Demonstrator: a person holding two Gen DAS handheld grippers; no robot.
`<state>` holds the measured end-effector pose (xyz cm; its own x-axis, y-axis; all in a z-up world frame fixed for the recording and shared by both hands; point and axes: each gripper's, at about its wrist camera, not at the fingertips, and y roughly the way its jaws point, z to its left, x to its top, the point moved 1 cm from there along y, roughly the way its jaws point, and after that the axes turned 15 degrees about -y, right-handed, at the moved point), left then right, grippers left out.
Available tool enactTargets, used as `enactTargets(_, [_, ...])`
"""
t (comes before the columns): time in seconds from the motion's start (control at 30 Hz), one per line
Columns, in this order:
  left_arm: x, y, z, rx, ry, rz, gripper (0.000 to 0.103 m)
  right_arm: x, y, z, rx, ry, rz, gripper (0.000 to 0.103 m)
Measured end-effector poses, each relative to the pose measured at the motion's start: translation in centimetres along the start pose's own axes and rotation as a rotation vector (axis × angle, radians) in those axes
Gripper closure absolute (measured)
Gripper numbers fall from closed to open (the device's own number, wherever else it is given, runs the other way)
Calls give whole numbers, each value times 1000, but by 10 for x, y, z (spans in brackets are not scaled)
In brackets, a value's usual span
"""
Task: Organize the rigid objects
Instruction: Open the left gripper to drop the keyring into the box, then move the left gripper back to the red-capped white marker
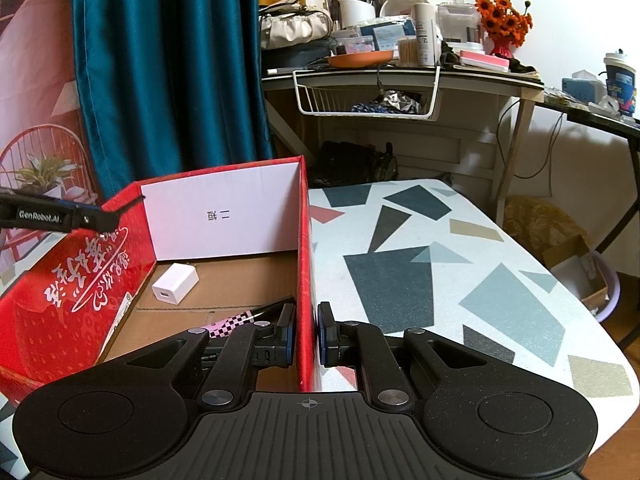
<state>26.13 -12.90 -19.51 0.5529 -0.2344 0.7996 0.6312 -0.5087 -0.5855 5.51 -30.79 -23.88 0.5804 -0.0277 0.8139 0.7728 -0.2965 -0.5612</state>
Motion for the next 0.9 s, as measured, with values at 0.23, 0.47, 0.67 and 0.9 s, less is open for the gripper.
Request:
enactTargets(0.23, [-4, 1, -1, -41, -7, 37, 73, 0, 0, 0, 0, 0, 1, 93])
enactTargets(0.47, [0, -10, 5, -47, -41, 5, 73, 0, 0, 0, -1, 0, 1, 93])
enactTargets(0.67, [7, -29, 26, -24, -108, -42, 73, 0, 0, 0, 0, 0, 1, 93])
enactTargets(0.9, [2, -47, 58, 30, -216, -68, 73, 0, 1, 0, 0, 2, 1, 93])
